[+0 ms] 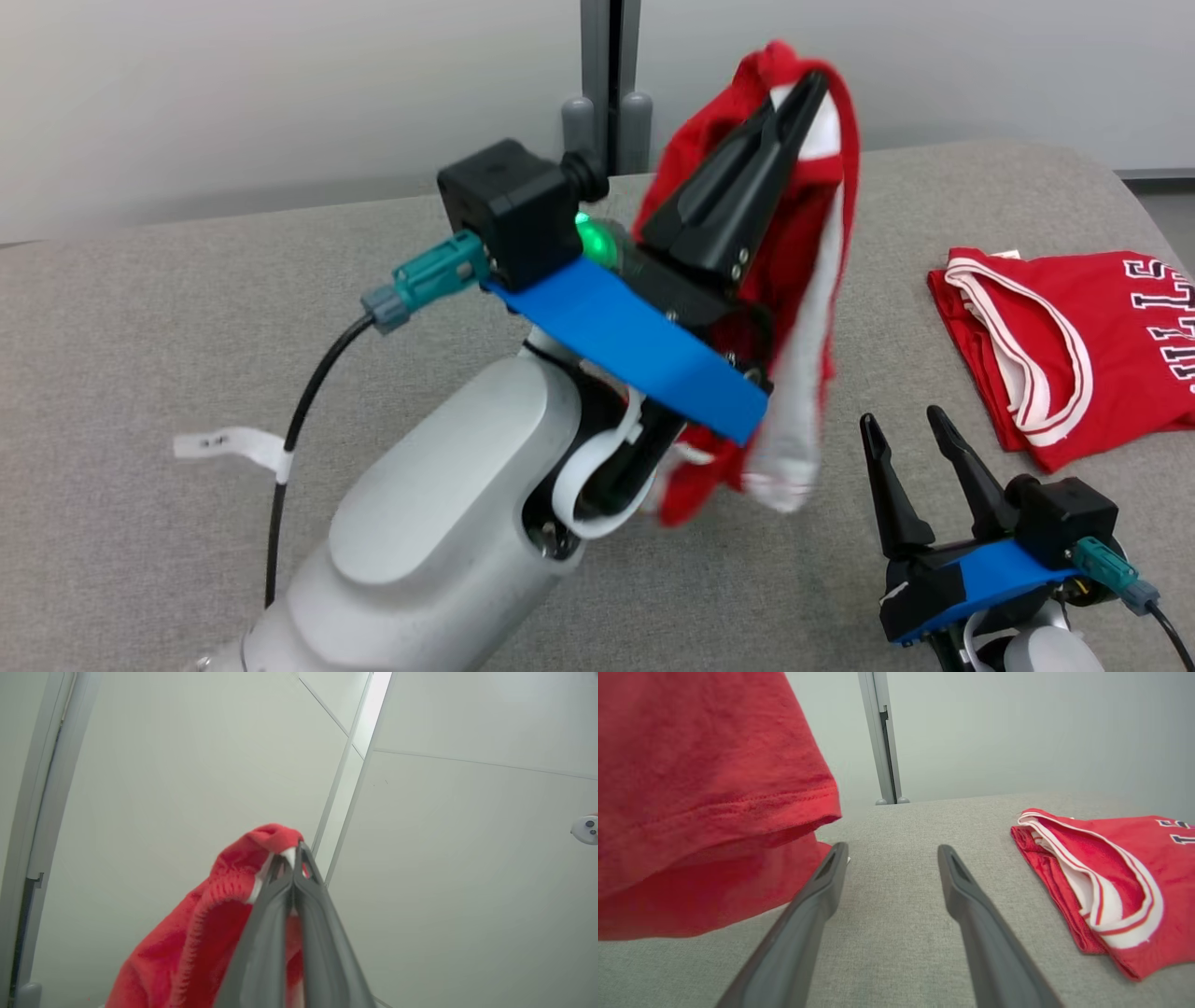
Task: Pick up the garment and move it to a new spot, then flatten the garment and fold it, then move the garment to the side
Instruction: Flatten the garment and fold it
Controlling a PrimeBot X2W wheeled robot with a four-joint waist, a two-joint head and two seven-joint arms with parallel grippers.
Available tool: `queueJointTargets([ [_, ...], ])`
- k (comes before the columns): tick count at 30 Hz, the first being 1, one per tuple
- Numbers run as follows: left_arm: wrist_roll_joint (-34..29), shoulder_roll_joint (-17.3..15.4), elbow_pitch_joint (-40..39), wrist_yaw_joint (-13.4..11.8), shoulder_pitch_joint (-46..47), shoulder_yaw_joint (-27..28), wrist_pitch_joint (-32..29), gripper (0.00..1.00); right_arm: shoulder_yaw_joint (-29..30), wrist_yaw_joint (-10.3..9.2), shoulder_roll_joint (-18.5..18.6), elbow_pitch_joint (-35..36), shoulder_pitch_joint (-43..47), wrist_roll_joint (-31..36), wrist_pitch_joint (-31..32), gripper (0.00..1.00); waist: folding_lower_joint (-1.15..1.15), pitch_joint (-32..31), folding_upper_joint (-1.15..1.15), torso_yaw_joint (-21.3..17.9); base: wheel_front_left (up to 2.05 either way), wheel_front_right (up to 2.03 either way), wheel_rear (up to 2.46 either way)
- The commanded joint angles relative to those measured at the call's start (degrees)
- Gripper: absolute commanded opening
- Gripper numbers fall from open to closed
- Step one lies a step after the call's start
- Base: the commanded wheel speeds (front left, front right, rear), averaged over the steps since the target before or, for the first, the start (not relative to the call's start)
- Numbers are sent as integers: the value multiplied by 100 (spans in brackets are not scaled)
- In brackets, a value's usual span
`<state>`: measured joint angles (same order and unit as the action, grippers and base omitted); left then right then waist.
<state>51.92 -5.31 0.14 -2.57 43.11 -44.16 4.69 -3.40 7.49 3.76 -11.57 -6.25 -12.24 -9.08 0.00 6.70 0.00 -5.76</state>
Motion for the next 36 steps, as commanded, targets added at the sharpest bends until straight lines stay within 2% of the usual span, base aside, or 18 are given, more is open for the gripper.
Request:
queueJointTargets([
  [1,36,39,163,-49,166,62,95,0,-20,1,-31,33,-21,-7,-4,100,0,38,0,-31,0,0,0],
  [4,7,99,540,-252,281,236,275,0,-46,1,-40,4,-53,-37,-67,100,0,117,0,-64,0,0,0],
  [6,-17,12,888,-403,208,366,369,0,-63,1,-50,4,-89,-46,-72,100,0,196,0,-82,0,0,0],
  [13,30,-689,2278,-895,-378,1033,757,0,-98,1,-62,-32,-204,-74,-126,100,0,514,0,-69,0,0,0],
  [14,94,-839,2658,-933,-528,1223,843,0,-102,1,-61,-37,-260,-65,-126,100,0,612,0,-38,0,0,0],
  [17,104,-984,3174,-881,-606,1407,935,0,-124,1,-63,-14,-326,-38,-123,100,0,754,0,4,0,0,0],
  [18,79,-1000,3339,-850,-595,1450,966,20,-137,1,-63,-17,-346,-34,-120,100,0,786,0,12,0,0,0],
  [20,59,-1000,3626,-751,-520,1518,1003,99,-178,1,-60,-16,-420,-33,-106,100,0,858,0,25,0,0,0],
  [26,-98,-955,4183,-517,-631,1702,1051,100,-250,1,-57,-67,-521,-24,-118,100,0,889,0,32,0,0,0],
  [30,-164,-930,4271,-365,-1002,1458,846,100,-219,1,-53,-106,-461,-47,-146,100,0,797,0,2,0,0,0],
  [32,-269,-995,4093,-314,-1141,1327,824,100,-166,1,-53,-122,-383,-56,-162,100,0,734,0,12,0,0,0],
  [36,-580,-1051,3453,-57,-1585,826,773,100,-86,1,-43,-120,-272,-63,-171,100,0,645,0,53,0,0,0],
])
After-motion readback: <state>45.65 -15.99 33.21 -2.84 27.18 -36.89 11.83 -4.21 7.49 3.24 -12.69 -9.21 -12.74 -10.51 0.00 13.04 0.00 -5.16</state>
